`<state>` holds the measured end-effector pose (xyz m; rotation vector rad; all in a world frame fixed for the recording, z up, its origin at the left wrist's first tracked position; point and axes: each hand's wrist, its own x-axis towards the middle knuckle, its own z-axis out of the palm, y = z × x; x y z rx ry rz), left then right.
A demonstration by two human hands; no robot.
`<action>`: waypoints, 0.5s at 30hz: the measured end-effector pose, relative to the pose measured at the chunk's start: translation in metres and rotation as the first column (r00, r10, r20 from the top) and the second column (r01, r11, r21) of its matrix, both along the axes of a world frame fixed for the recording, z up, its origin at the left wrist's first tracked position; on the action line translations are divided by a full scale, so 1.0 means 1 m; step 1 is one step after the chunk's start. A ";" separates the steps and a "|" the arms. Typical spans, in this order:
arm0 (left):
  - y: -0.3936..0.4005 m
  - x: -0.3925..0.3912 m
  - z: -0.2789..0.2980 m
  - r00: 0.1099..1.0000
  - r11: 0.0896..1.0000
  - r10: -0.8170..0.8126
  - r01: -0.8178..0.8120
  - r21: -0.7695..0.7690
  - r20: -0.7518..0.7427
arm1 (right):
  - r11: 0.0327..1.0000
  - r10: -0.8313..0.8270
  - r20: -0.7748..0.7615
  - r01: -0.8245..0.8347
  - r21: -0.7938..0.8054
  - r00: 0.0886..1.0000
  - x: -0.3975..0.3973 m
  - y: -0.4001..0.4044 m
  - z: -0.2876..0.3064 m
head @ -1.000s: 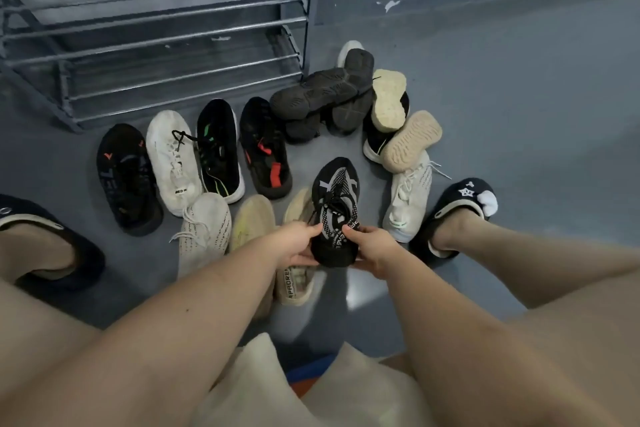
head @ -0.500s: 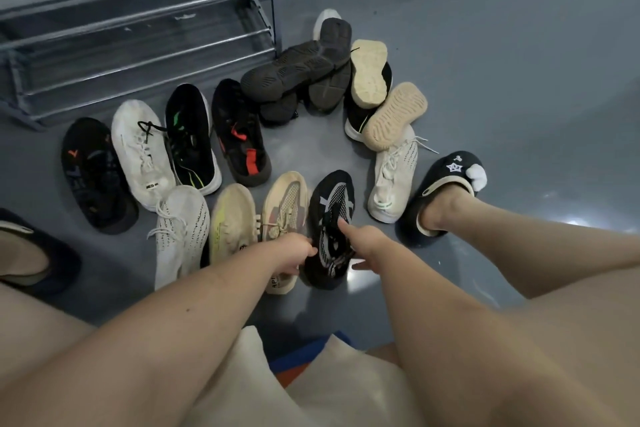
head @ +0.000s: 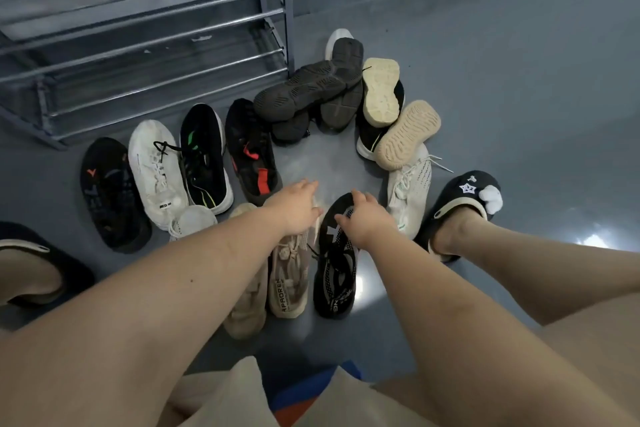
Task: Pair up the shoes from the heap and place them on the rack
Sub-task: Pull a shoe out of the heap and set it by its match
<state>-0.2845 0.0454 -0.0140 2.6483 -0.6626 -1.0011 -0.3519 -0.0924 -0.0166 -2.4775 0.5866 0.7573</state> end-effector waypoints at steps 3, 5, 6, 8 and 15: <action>0.005 0.011 0.003 0.994 0.995 -0.080 0.075 0.060 0.078 | 0.989 0.116 0.006 -0.115 -0.089 0.993 0.024 -0.010 0.009; 0.009 0.019 0.003 0.988 0.991 -0.102 0.090 0.097 0.118 | 0.978 0.166 0.006 -0.164 -0.131 0.986 0.041 -0.017 0.015; 0.011 0.024 0.003 0.987 0.990 -0.101 0.087 0.111 0.127 | 0.969 0.195 0.007 -0.191 -0.156 0.981 0.050 -0.020 0.018; 0.015 0.038 0.003 0.987 0.989 -0.082 0.063 0.136 0.138 | 0.950 0.241 0.006 -0.235 -0.205 0.971 0.068 -0.024 0.024; 0.028 0.102 0.003 0.992 0.989 0.025 -0.042 0.139 0.121 | 0.923 0.313 0.020 -0.300 -0.240 0.950 0.133 -0.018 0.025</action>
